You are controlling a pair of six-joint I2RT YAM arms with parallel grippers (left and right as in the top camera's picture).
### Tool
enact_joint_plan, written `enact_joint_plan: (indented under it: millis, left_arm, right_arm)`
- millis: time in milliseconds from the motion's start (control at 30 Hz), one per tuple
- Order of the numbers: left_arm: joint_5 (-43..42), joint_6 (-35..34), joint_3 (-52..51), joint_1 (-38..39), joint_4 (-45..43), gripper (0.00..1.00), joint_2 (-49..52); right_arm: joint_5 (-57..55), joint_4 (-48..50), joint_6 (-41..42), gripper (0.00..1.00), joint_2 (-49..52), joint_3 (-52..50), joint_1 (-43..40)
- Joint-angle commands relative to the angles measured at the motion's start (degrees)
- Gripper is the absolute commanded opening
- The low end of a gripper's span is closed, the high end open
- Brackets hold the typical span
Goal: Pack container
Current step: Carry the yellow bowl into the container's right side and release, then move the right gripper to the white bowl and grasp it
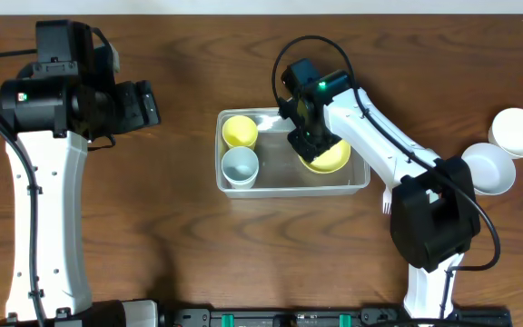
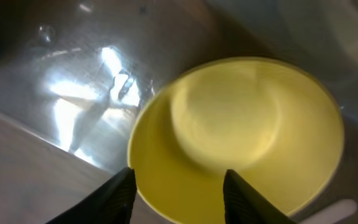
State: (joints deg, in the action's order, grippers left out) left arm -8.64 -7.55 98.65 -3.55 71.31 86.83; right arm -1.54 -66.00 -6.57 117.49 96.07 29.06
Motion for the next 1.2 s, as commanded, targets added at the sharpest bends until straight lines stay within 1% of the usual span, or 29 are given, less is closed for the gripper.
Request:
enact_joint_plan:
  millis: [0,100,233,267,333,367,400,500,633,800,1000,1167]
  left_arm:
    - [0.15,-0.24,-0.72,-0.20,0.26,0.89,0.09]
    - [0.13,-0.24,-0.72,-0.17,0.31,0.90,0.09]
    - [0.28,-0.24,-0.72,-0.20,0.48,0.89,0.09]
    - [0.28,-0.24,-0.72,-0.20,0.48,0.90,0.09]
    - [0.28,-0.24,-0.72,-0.20,0.46,0.89,0.09]
    - [0.28,-0.24,-0.72,-0.17,0.48,0.90,0.09]
    - [0.28,-0.24,-0.72,-0.17,0.46,0.89,0.09]
    - [0.28,-0.24,-0.72,-0.17,0.46,0.90,0.09]
    - [0.28,-0.24,-0.72,-0.17,0.39,0.89,0.09]
    - [0.28,-0.24,-0.72,-0.17,0.44,0.89,0.09]
    - [0.28,-0.24,-0.72,-0.17,0.44,0.89,0.09]
    - [0.28,-0.24,-0.72,-0.17,0.44,0.89,0.09]
  right_arm:
    - [-0.61,-1.73,-0.13,0.42,-0.35,5.38,-0.66]
    - [-3.10,-4.20,3.69,0.43,-2.32,12.61,-2.25]
    - [-7.72,-6.91,11.21,0.47,-6.99,21.57,-7.37]
    - [-7.74,-7.41,12.48,0.49,-8.35,22.99,-9.40]
    - [-7.72,-7.80,15.26,0.60,-11.02,23.80,-13.99]
    - [-7.72,-8.31,16.96,0.64,-12.17,23.80,-16.90]
    - [-7.63,-9.35,18.86,0.66,-13.05,23.80,-20.46]
    - [-5.62,-13.40,21.18,0.66,-13.27,23.63,-29.33]
    - [-4.20,-15.37,21.16,0.68,-11.87,19.71,-38.38]
    - [-4.17,-11.54,21.18,0.70,-10.01,8.81,-45.22]
    - [-4.15,-4.61,21.14,0.72,-7.78,-3.08,-49.66]
    - [-4.17,0.57,21.05,0.73,-6.29,-9.51,-51.12]
